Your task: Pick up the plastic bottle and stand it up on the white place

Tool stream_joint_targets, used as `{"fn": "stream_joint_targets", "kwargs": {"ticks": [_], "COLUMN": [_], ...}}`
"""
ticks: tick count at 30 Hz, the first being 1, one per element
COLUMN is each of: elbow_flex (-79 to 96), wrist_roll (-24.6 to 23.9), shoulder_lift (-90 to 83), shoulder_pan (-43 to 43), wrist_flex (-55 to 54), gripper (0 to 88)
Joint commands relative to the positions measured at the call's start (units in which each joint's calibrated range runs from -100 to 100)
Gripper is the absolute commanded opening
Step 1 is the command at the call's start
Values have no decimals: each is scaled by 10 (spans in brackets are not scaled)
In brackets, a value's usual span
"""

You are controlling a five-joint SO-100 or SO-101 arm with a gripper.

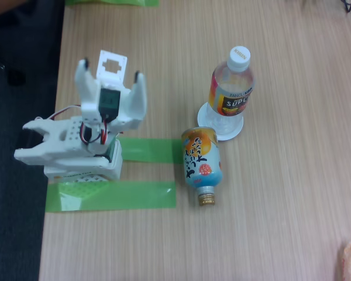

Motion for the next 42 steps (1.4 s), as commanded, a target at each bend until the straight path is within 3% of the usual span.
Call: {"fn": "stream_joint_targets", "kwargs": {"ticks": [1,8,14,21,42], "elbow_flex": [58,92,92,92,92], "wrist_roll": [1,1,1,1,-3], "shoulder_lift": [0,2,2,2,3], "shoulder_pan": [-1,1,1,1,-4], "wrist_flex": [-175,-344,-431,-558,-560], "gripper": [269,252,113,52,52]}}
